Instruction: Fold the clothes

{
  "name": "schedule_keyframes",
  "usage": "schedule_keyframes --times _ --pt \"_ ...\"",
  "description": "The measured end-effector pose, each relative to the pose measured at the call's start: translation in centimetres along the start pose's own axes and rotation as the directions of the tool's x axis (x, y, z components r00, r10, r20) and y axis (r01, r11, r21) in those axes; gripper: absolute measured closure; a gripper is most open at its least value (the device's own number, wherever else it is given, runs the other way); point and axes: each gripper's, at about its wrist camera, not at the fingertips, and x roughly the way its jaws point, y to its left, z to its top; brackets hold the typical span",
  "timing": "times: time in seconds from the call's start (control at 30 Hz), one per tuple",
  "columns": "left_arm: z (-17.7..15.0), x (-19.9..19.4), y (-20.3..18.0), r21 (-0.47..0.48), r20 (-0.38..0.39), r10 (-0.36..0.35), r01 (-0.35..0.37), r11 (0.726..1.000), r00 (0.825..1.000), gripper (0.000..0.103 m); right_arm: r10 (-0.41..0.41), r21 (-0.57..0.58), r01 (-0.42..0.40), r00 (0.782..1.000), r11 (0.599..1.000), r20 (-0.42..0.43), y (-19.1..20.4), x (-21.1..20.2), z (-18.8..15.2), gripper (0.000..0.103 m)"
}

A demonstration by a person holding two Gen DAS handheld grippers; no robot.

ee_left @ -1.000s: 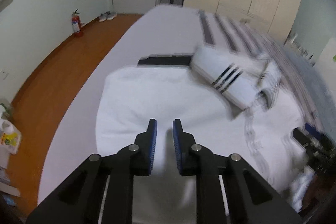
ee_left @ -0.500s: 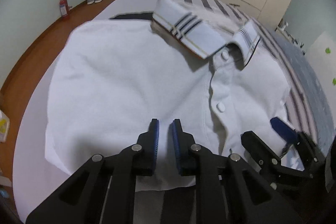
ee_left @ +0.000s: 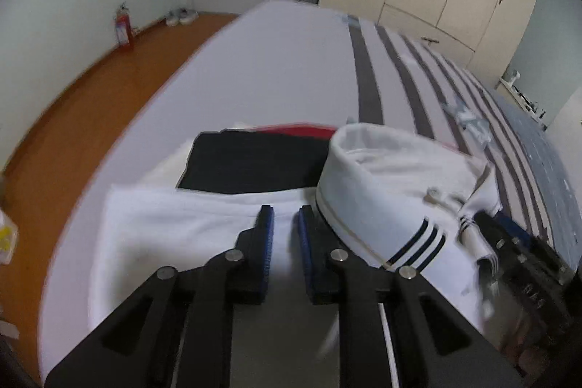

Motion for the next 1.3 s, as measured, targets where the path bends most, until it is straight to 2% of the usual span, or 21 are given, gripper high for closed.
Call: schedule_keyframes --times 0.07,0.17,0.27,0.33,0.4,0.5,0.57,0.67,0.73,0.8,0.83,0.87,0.9,0.97,1.07,1.17,1.3 --pt "-0.1 1.6 0.1 0.005 -0.022 0.013 -0.013 1.000 1.000 0.090 0.003 0.001 -0.003 1.000 1.000 0.000 -0.2 0.3 0.0 0.064" --pt "0.6 0.7 0.8 -0.030 -0.016 0.006 -0.007 1.000 1.000 0.091 0.019 0.017 -0.019 1.000 1.000 0.013 -0.6 -1.0 0.7 0.064" --pt "2.8 -1.2 1.2 -0.038 0.066 0.000 0.002 0.999 0.998 0.091 0.028 0.027 -0.031 0.996 0.999 0.082 -1.0 -3.0 2.1 0.064" --pt "4.4 -1.3 1.2 -0.054 0.089 -0.022 0.027 0.998 0.996 0.091 0.027 0.048 -0.031 0.996 0.998 0.090 -1.6 -2.7 3.2 0.064" --pt "5.4 -0.2 1.2 -0.058 0.075 -0.020 0.025 0.998 0.997 0.091 0.006 0.067 -0.009 0.999 0.998 0.041 -2.3 -0.5 3.8 0.064" --pt "5.4 3.8 1.9 -0.051 -0.015 0.029 -0.030 0.998 0.999 0.091 -0.015 0.081 0.018 0.999 0.997 -0.032 -3.1 2.7 3.8 0.065" --pt "4.6 6.0 2.5 -0.062 -0.064 0.057 -0.061 0.996 0.996 0.091 -0.025 0.050 0.026 0.999 0.998 -0.029 -2.8 3.1 3.7 0.065" --pt "5.0 5.8 2.6 -0.074 -0.048 0.061 -0.064 0.995 0.997 0.091 -0.019 0.033 0.019 1.000 0.999 0.006 -2.5 2.2 3.9 0.064" --pt "5.5 3.9 2.4 -0.082 -0.005 0.048 -0.049 0.995 0.999 0.090 -0.009 0.042 0.007 0.999 0.999 0.051 -2.7 0.6 4.3 0.064" --pt "5.7 1.7 1.9 -0.075 0.033 0.039 -0.036 0.997 0.999 0.084 -0.002 0.036 -0.001 0.996 0.999 0.087 -3.0 -1.3 4.3 0.060" --pt "5.7 0.6 1.4 -0.059 0.046 0.038 -0.035 0.998 0.998 0.076 0.012 0.035 -0.016 0.995 0.999 0.098 -3.1 -2.3 4.3 0.055" --pt "5.6 -0.5 0.9 -0.043 0.058 0.036 -0.034 0.999 0.998 0.067 0.017 0.023 -0.019 0.995 1.000 0.100 -3.2 -3.3 4.1 0.040" --pt "5.4 -1.8 0.4 -0.030 0.076 0.035 -0.033 0.999 0.997 0.060 0.012 0.004 -0.012 0.995 1.000 0.104 -3.1 -4.3 3.8 0.035" --pt "4.8 -4.4 -0.7 -0.009 0.113 0.038 -0.037 0.999 0.993 0.037 0.004 -0.036 0.001 0.993 0.999 0.117 -3.1 -6.0 3.3 0.035" --pt "3.4 -7.8 -2.7 0.018 0.154 0.049 -0.053 0.998 0.987 0.030 -0.002 -0.074 0.011 0.993 0.997 0.119 -3.2 -8.6 2.3 0.032" --pt "2.3 -10.0 -4.4 0.005 0.131 0.033 -0.034 0.999 0.991 0.025 -0.006 -0.070 0.014 0.994 0.997 0.109 -3.6 -11.0 1.5 0.024" --pt "0.2 -13.0 -7.4 -0.004 0.145 0.090 -0.090 0.996 0.985 0.017 0.017 -0.057 -0.012 0.995 0.998 0.103 -4.7 -14.2 0.5 0.013"
